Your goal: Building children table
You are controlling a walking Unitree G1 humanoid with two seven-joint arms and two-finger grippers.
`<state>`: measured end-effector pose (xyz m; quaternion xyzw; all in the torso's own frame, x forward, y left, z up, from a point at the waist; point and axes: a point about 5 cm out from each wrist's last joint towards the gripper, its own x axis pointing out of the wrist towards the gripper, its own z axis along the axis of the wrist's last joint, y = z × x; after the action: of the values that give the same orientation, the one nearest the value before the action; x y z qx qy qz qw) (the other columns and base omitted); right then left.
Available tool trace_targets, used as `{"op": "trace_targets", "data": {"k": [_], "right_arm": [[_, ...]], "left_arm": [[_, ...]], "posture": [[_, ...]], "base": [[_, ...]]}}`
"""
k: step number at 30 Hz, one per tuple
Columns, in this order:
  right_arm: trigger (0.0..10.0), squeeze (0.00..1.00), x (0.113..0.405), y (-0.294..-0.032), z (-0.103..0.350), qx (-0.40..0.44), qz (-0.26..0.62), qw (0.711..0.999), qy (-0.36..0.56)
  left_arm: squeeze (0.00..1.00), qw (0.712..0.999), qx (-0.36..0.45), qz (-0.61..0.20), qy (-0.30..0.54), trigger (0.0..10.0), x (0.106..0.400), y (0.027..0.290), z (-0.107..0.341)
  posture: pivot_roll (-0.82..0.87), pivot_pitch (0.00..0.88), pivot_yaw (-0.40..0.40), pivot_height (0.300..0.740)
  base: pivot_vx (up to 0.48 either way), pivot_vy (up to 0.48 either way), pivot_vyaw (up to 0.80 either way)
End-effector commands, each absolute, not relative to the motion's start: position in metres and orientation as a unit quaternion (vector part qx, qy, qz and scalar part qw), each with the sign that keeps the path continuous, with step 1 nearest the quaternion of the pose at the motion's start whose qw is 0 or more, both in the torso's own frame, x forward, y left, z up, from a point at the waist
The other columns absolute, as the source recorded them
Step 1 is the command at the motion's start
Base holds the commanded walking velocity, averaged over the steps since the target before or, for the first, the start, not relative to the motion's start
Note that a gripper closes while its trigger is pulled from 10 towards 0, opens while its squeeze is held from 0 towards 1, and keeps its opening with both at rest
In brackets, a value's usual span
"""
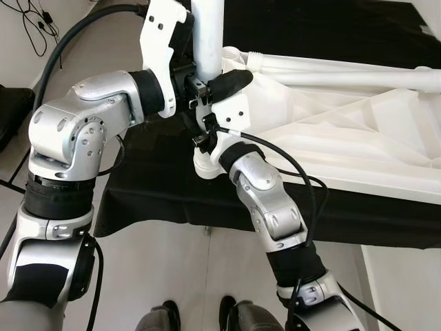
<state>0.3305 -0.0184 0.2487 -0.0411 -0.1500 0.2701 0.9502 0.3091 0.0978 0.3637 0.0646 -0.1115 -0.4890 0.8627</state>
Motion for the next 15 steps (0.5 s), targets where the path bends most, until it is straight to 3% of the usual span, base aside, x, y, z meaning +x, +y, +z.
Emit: {"op": "trace_targets", "data": {"k": [1, 12, 13, 15], "right_arm": [[0.0, 0.0, 0.319, 0.013, 0.216, -0.019, 0.294, 0.954, -0.055], [0.0, 0.0, 0.314, 0.016, 0.219, -0.021, 0.293, 0.954, -0.057], [10.0, 0.0, 0.314, 0.017, 0.223, -0.018, 0.31, 0.949, -0.065], [10.0, 0.0, 0.314, 0.019, 0.227, -0.015, 0.33, 0.941, -0.073]], "left_arm": [[0.0, 0.844, 0.072, -0.524, -0.089, 0.0, 0.304, 0.086, 0.356], [0.0, 0.84, 0.077, -0.53, -0.086, 0.0, 0.304, 0.086, 0.356], [0.0, 0.84, 0.079, -0.53, -0.086, 0.0, 0.304, 0.086, 0.356], [0.0, 0.84, 0.082, -0.53, -0.086, 0.0, 0.304, 0.086, 0.356]], "posture": [[-0.17, 0.25, -0.04, 0.74], [-0.18, 0.25, -0.043, 0.74], [-0.18, 0.251, -0.042, 0.74], [-0.18, 0.251, -0.042, 0.74]], "base": [[0.0, 0.0, 0.0], [0.0, 0.0, 0.0], [0.0, 0.0, 0.0], [0.0, 0.0, 0.0]]}}
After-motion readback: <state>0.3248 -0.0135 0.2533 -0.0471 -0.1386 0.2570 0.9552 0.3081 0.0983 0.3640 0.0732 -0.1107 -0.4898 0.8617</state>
